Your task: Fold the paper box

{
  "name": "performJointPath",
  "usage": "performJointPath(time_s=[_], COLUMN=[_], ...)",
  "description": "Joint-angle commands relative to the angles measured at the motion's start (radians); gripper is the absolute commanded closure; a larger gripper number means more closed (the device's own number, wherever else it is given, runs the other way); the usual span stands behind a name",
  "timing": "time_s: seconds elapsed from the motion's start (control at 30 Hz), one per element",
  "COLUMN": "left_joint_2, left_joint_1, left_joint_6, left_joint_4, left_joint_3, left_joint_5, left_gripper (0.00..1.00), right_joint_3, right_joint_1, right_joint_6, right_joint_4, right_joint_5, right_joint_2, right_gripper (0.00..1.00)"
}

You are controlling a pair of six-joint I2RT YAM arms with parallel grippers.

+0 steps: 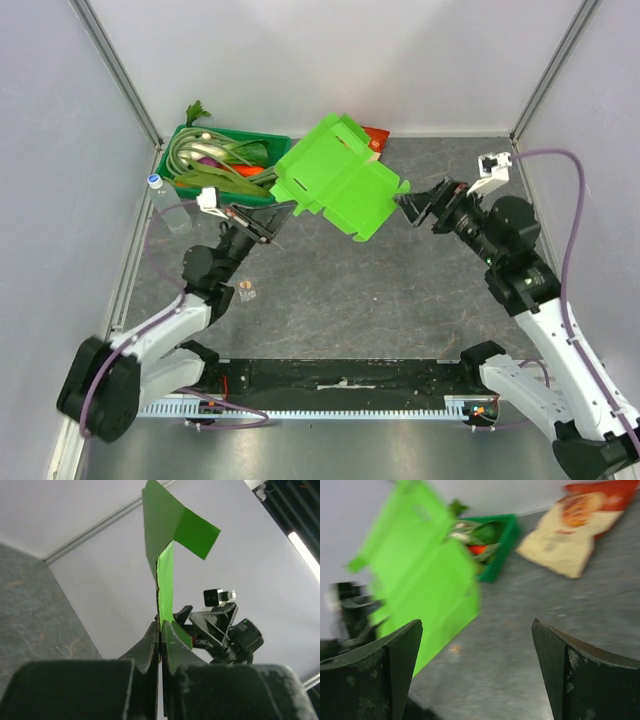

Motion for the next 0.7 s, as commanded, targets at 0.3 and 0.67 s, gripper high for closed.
performJointPath(time_s=[0.3, 0.67], left_joint_2=[-0.375, -0.344], left_joint_1=[0.070, 0.072], left_joint_6=[0.872, 1.048], left_joint_4=[-1.321, -1.599], left_joint_3=[0.369, 0.489], left_joint_5=[0.212, 0.560], left_gripper=[0.98, 0.98], right_joint_3=[0.542, 0.939], right_joint_1=[0.001, 0.140], right_joint_6=[-0.865, -1.296], right_joint_4=[-0.490, -0.897], right_joint_5=[0.031, -0.621], right_joint_2=[0.339, 0.717], right_gripper=[0.05, 0.18])
